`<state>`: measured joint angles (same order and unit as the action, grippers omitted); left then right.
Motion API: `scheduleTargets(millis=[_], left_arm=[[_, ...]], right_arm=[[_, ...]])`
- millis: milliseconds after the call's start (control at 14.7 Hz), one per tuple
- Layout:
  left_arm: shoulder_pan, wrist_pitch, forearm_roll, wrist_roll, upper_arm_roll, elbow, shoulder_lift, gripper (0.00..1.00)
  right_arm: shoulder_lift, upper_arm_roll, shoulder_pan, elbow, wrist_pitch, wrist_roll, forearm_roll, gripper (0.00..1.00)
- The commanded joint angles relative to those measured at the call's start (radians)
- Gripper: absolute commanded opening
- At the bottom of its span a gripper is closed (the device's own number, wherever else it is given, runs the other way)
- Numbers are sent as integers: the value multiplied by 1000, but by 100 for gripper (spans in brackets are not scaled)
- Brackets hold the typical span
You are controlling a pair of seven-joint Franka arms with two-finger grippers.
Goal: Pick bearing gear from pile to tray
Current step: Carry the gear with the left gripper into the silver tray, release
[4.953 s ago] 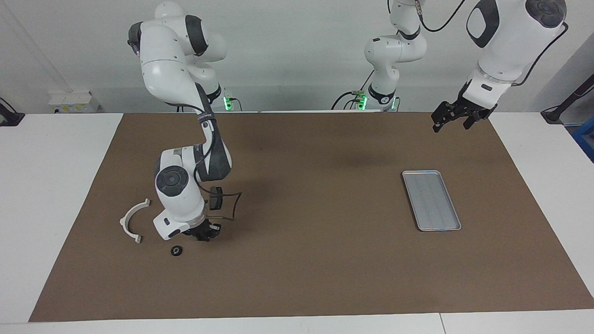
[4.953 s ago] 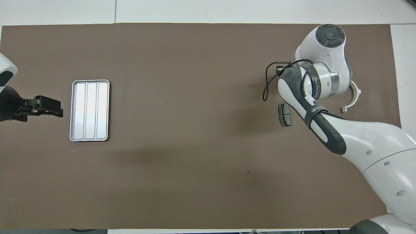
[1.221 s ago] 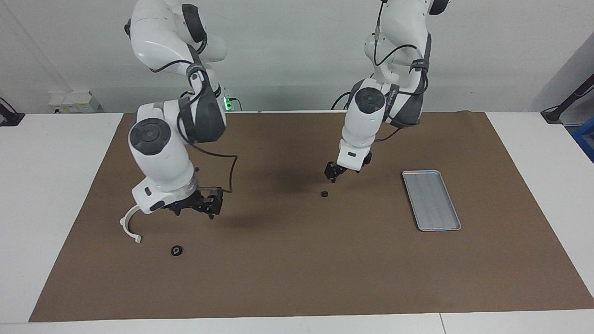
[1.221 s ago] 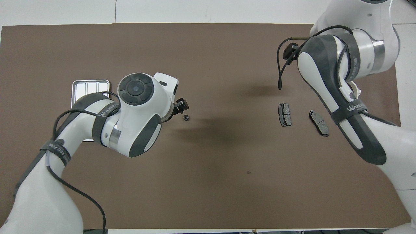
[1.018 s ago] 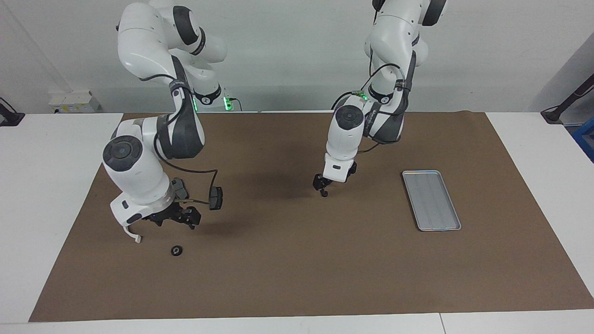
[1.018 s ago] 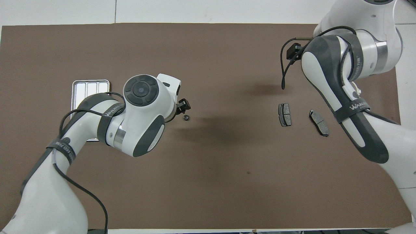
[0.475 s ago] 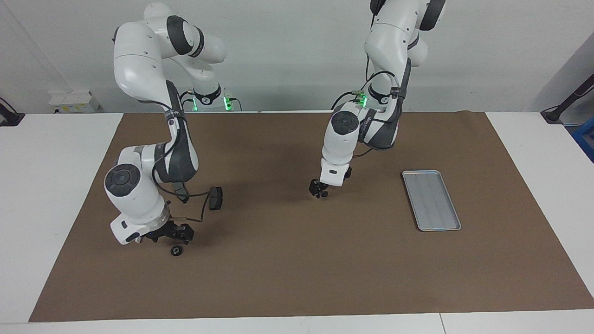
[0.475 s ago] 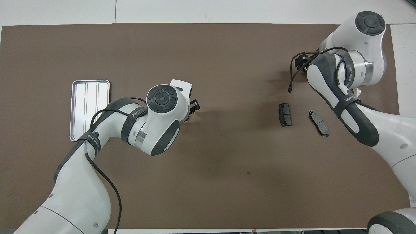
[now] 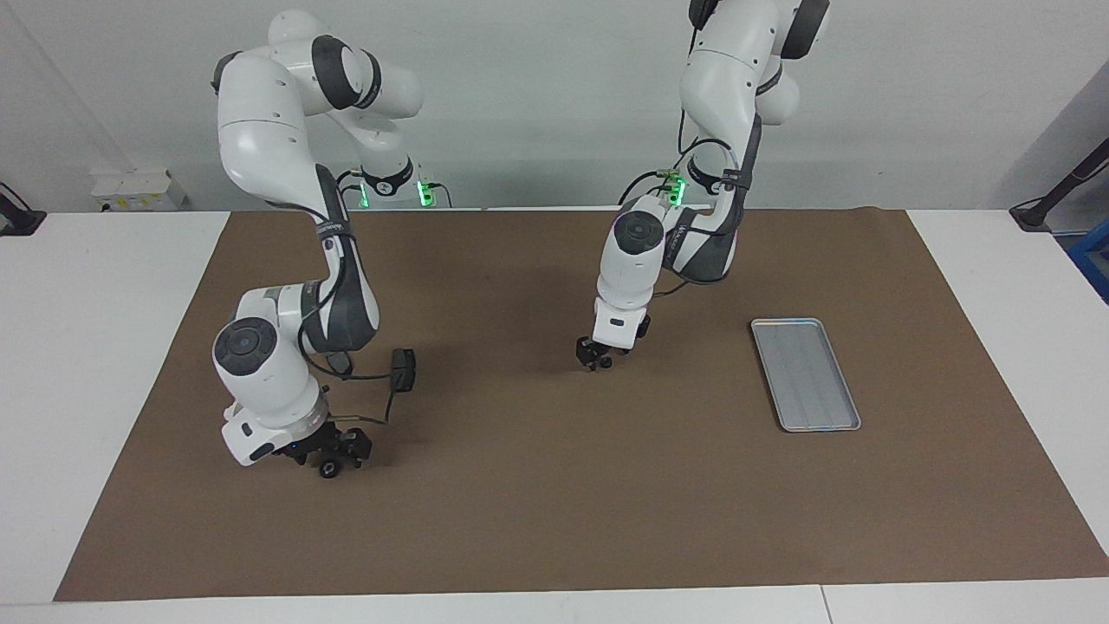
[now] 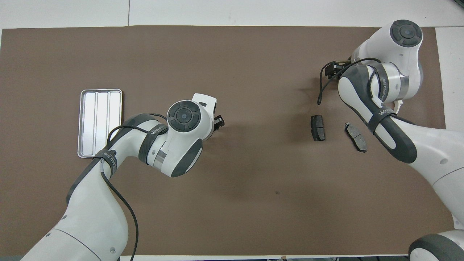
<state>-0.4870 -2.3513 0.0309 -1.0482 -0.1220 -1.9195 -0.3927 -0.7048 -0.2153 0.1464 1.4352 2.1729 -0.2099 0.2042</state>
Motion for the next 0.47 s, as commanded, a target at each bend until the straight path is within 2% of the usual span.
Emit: scheduleTargets(millis=[0, 204, 271, 407], left_arm=[[-15, -26, 21, -24, 15, -15, 5, 52], [-12, -20, 20, -24, 15, -9, 5, 9], [-10, -14, 20, -26, 15, -7, 5, 0], [-5, 79, 23, -24, 18, 26, 6, 0]], right_arm=[[5, -13, 15, 21, 24, 12, 29, 100], [5, -13, 15, 25, 25, 17, 29, 99], [5, -13, 16, 27, 27, 30, 29, 97], [5, -13, 24, 33, 50, 41, 29, 95]])
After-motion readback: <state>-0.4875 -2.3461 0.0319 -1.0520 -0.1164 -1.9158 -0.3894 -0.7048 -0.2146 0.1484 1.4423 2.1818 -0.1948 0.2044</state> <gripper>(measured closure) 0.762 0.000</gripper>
